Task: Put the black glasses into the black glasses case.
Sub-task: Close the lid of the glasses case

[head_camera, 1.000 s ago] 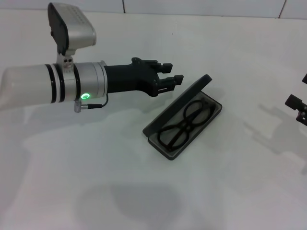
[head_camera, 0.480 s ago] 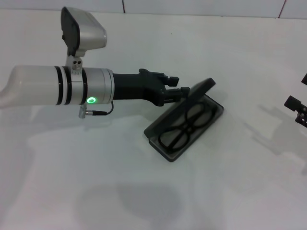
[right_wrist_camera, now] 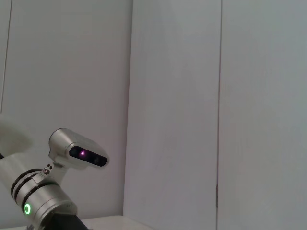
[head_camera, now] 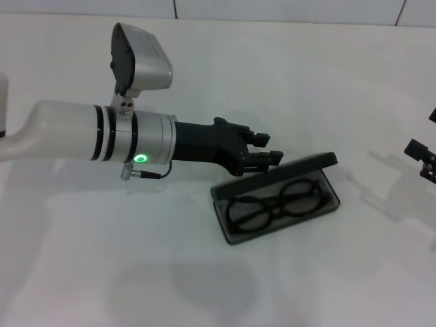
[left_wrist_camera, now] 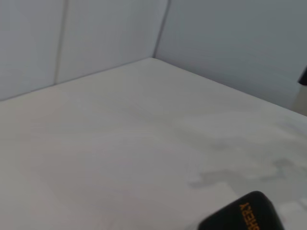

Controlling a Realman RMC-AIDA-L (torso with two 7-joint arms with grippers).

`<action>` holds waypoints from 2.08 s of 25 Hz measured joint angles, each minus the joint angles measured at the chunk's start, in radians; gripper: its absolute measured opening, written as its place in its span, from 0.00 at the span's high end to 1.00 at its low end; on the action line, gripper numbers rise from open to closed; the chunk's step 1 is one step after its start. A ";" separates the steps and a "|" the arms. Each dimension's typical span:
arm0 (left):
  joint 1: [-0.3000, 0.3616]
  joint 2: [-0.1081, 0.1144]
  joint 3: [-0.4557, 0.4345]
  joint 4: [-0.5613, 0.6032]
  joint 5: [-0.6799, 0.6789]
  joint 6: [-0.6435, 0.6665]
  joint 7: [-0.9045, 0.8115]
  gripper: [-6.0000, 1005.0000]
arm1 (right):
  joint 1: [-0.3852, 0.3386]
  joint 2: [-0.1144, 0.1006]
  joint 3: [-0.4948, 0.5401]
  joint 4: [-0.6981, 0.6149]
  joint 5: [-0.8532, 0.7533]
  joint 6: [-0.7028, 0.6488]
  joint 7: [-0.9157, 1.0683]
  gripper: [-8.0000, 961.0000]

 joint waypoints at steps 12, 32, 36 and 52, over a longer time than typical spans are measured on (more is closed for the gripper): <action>0.005 0.002 -0.001 0.008 -0.028 0.003 0.014 0.52 | 0.005 0.000 -0.002 0.006 -0.035 0.014 -0.001 0.34; 0.066 0.003 -0.001 0.012 -0.151 0.124 0.066 0.52 | 0.052 0.000 0.009 -0.103 -0.142 0.031 0.073 0.34; 0.071 0.001 -0.001 0.014 -0.135 0.109 0.065 0.52 | 0.041 0.000 0.017 -0.099 -0.121 0.036 0.067 0.34; 0.079 0.000 -0.001 0.057 -0.023 0.084 0.090 0.52 | 0.029 0.001 0.027 -0.080 -0.119 0.041 0.066 0.33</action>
